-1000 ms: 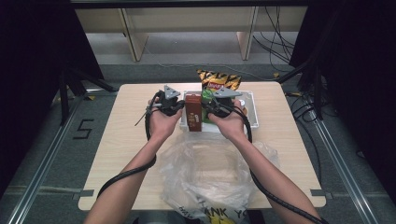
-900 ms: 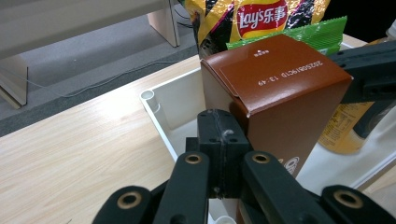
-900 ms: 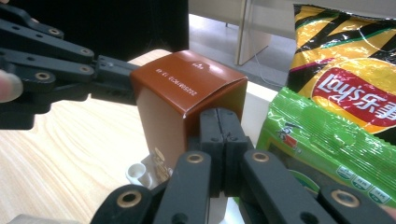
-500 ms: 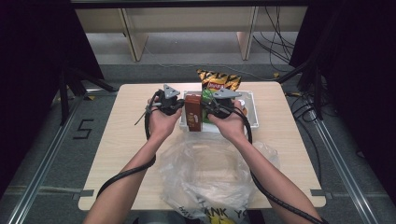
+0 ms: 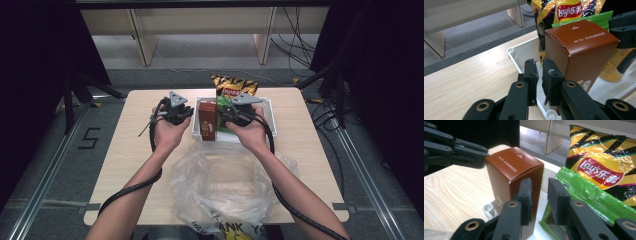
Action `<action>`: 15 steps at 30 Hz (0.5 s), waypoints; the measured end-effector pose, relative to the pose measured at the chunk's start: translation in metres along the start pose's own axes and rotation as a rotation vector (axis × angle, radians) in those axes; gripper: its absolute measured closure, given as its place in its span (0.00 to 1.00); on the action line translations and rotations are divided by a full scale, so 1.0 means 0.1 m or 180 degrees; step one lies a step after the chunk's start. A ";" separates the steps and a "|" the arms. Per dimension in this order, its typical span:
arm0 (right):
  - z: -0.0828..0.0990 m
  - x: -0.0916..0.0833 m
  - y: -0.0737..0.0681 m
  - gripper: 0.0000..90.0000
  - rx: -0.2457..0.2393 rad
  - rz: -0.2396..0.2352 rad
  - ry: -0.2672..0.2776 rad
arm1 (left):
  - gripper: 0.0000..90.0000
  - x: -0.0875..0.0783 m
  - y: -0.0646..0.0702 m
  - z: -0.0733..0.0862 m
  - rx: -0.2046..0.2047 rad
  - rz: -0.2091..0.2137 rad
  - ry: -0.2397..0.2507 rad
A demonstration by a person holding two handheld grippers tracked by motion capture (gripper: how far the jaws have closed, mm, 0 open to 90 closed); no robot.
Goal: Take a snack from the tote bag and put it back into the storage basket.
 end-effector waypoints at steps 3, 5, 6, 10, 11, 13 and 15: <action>0.02 -0.05 0.02 0.71 -0.0014 -0.0028 -0.0069 | 0.87 -0.06 -0.01 0.04 -0.0032 -0.0013 -0.0008; 0.04 -0.08 0.02 0.68 0.0008 -0.0039 -0.0081 | 0.87 -0.10 -0.02 0.07 -0.0027 -0.0012 -0.0022; 0.05 -0.10 0.04 0.67 -0.0039 -0.0034 -0.0091 | 0.87 -0.12 -0.02 0.08 -0.0028 -0.0015 -0.0037; 0.07 -0.16 0.06 0.63 -0.0040 -0.0045 -0.0104 | 0.84 -0.21 -0.02 0.12 -0.0065 0.0006 -0.0032; 0.08 -0.19 0.06 0.62 -0.0029 -0.0049 -0.0143 | 0.83 -0.23 -0.02 0.13 -0.0044 0.0018 -0.0039; 0.09 -0.23 0.06 0.61 -0.0025 -0.0045 -0.0146 | 0.82 -0.27 -0.01 0.15 -0.0063 0.0026 -0.0028; 0.09 -0.26 0.08 0.60 -0.0059 -0.0060 -0.0130 | 0.80 -0.32 0.00 0.17 -0.0067 0.0049 -0.0002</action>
Point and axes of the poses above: each handheld gripper's, and its own axes: x roughly forward along the jaws, z roughly out of its underside, y roughly to its right, the point moved 3 cm from there along x, roughly forward along the jaws, and after that the axes turned 8 degrees about -x, right-handed, at the moved point
